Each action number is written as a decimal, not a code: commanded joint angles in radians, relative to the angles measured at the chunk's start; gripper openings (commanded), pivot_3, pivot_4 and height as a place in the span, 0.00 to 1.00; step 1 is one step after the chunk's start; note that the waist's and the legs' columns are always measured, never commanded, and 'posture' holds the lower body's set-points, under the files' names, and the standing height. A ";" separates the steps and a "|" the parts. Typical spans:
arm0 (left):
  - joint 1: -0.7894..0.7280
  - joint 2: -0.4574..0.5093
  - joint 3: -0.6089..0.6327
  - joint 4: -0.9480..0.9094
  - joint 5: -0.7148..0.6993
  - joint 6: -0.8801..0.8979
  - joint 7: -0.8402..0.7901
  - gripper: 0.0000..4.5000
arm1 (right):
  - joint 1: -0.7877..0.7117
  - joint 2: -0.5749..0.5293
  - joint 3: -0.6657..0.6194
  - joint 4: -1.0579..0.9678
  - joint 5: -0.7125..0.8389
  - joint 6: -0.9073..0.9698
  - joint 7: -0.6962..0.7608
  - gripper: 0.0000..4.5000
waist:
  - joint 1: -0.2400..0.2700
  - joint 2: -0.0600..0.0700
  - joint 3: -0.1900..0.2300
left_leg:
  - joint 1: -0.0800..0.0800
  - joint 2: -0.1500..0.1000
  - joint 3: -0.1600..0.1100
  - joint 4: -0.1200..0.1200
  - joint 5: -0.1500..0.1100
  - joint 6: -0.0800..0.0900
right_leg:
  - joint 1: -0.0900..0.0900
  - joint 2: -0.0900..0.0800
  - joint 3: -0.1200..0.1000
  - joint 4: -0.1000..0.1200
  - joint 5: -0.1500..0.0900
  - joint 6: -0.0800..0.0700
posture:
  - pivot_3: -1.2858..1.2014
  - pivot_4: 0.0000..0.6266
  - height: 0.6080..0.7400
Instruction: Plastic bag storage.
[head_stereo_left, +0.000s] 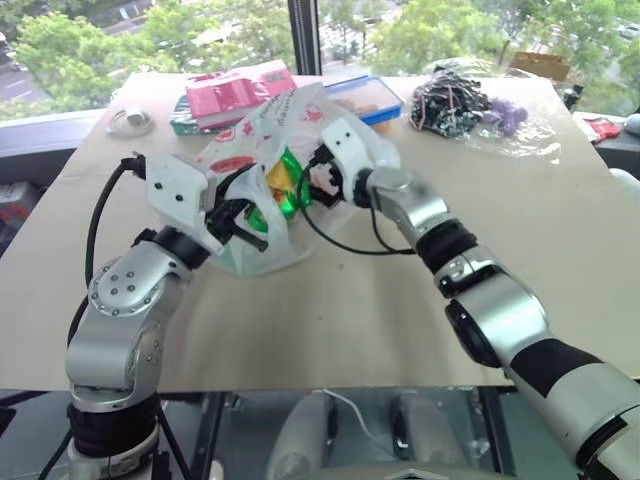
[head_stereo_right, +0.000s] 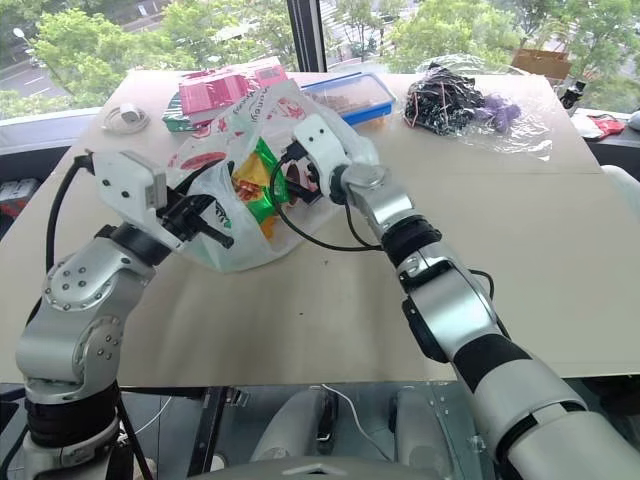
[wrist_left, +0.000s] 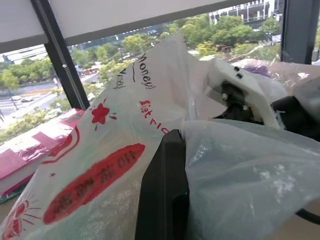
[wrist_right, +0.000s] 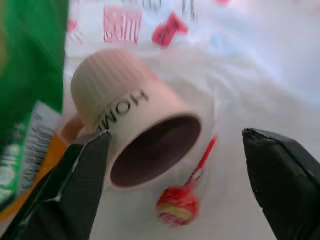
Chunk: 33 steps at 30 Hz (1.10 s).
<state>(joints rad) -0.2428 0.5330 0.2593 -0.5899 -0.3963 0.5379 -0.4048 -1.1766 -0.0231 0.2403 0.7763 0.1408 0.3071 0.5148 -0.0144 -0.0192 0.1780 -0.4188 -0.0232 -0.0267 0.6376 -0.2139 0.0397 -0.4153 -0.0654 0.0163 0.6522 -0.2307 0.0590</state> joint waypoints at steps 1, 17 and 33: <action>-0.029 -0.011 0.019 0.020 -0.008 -0.006 0.026 0.00 | 0.169 -0.103 -0.024 -0.561 0.083 0.247 0.064 0.88 | 0.005 0.000 0.000 | -0.001 0.000 -0.002 0.000 0.000 0.000 | 0.000 -0.001 -0.002 -0.001 0.000 0.000 | 0.52 0.24 1.00; -0.082 -0.016 -0.025 0.083 0.003 -0.029 0.016 0.00 | 0.386 -0.261 -0.284 -1.178 0.285 0.807 -0.122 0.88 | 0.000 0.000 0.000 | 0.001 -0.001 0.000 0.002 0.000 0.000 | 0.000 -0.003 -0.001 0.003 0.000 0.000 | 0.52 0.24 1.00; -0.042 0.009 0.007 0.037 0.005 -0.023 0.026 0.00 | 0.345 -0.149 -0.293 -0.839 0.317 0.591 -0.069 0.62 | -0.001 0.000 0.000 | 0.001 -0.001 0.001 0.002 0.000 0.000 | 0.000 -0.001 0.000 0.003 0.000 0.000 | 0.52 0.24 1.00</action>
<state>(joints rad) -0.2771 0.5255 0.2311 -0.5025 -0.3929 0.5317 -0.3875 -0.7991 -0.1752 -0.0343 -0.0428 0.4307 0.9496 0.4143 -0.0155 -0.0194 0.1779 -0.4181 -0.0240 -0.0260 0.6394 -0.2134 0.0402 -0.4150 -0.0665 0.0163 0.6557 -0.2308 0.0589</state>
